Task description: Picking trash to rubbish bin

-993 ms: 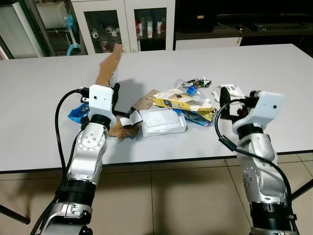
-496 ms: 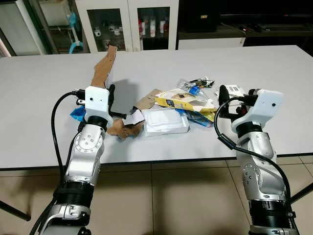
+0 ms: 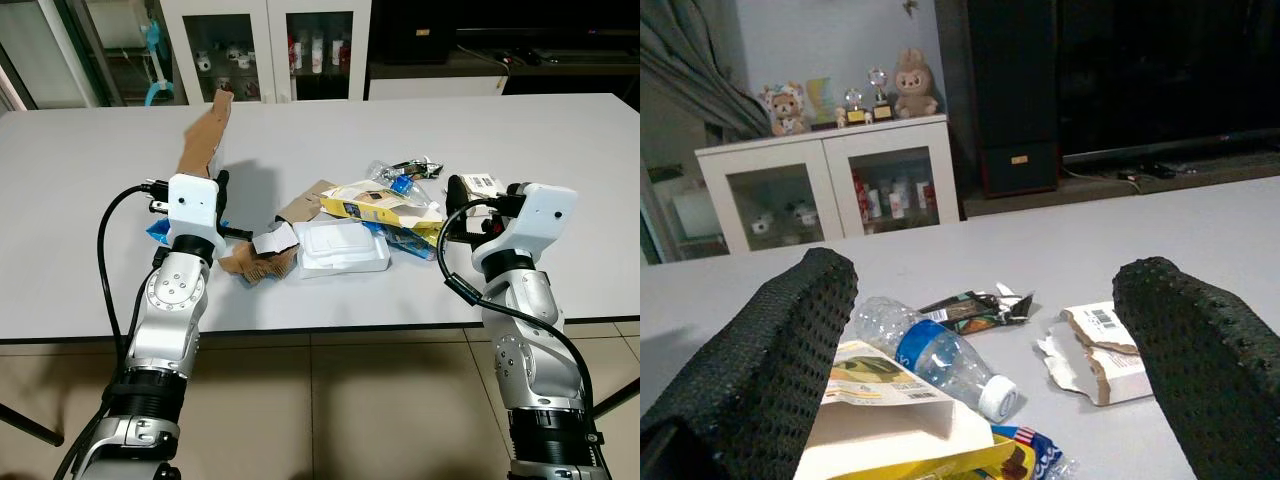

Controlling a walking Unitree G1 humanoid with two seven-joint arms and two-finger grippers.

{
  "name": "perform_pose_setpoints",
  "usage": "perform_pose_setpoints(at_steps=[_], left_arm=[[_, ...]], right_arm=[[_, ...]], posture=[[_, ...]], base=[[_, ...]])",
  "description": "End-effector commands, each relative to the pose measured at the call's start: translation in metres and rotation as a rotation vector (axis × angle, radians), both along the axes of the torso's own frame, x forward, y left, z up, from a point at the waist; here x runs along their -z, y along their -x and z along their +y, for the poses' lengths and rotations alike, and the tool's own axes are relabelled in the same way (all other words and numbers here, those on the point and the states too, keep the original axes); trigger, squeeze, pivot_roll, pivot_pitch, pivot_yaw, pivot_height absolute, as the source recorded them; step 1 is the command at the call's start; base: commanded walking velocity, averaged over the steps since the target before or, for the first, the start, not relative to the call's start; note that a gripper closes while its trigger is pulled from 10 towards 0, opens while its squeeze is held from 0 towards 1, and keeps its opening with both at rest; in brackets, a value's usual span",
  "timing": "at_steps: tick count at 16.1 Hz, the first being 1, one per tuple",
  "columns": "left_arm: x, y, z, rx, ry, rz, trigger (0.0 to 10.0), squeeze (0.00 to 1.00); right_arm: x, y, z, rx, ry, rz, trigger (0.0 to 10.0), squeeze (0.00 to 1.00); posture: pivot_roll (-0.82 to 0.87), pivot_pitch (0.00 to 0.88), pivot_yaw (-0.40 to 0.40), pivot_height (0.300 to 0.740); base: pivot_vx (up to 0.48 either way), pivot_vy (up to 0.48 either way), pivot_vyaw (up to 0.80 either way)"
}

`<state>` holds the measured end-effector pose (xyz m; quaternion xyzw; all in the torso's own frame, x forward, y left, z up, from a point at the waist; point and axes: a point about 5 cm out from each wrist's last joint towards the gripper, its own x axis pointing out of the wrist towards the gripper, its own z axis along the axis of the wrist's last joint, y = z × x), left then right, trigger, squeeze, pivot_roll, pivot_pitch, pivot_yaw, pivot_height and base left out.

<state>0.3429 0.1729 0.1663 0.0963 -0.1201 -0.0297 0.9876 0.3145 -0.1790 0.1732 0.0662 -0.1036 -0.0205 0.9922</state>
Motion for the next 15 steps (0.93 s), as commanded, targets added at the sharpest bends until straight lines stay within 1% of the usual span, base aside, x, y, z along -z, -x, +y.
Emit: perform_pose_setpoints(at_steps=[1,2,4,7,11,15], left_arm=[[-0.003,-0.001,0.001,-0.013,-0.006,-0.01,10.0,0.0],[-0.005,-0.001,-0.002,-0.012,0.003,-0.019,10.0,0.0],[-0.005,0.0,-0.004,-0.021,0.017,-0.026,10.0,0.0],[-0.001,0.004,-0.009,-0.008,0.025,-0.013,10.0,0.0],[-0.003,0.002,-0.009,-0.001,0.016,-0.016,10.0,0.0],[-0.003,0.003,-0.01,0.001,0.015,-0.019,10.0,0.0]], right_arm=[[-0.002,-0.003,0.001,-0.009,0.002,0.008,10.0,0.0],[-0.002,-0.003,-0.002,-0.007,0.001,0.009,10.0,0.0],[-0.004,-0.003,-0.004,-0.02,0.024,0.016,10.0,0.0],[-0.009,-0.006,-0.007,-0.015,0.025,0.007,10.0,0.0],[-0.005,-0.004,-0.006,-0.012,0.015,0.015,10.0,0.0],[-0.004,-0.004,-0.006,-0.017,0.006,0.016,10.0,0.0]], posture=[[-0.04,0.028,-0.01,0.74],[-0.04,0.032,-0.032,0.74],[-0.04,0.035,-0.049,0.74],[-0.04,0.039,-0.047,0.74],[-0.04,0.038,-0.033,0.74],[-0.03,0.026,-0.038,0.74]], base=[[0.0,0.0,0.0],[0.0,0.0,0.0],[0.0,0.0,0.0],[0.0,0.0,0.0],[0.0,0.0,0.0],[0.0,0.0,0.0]])
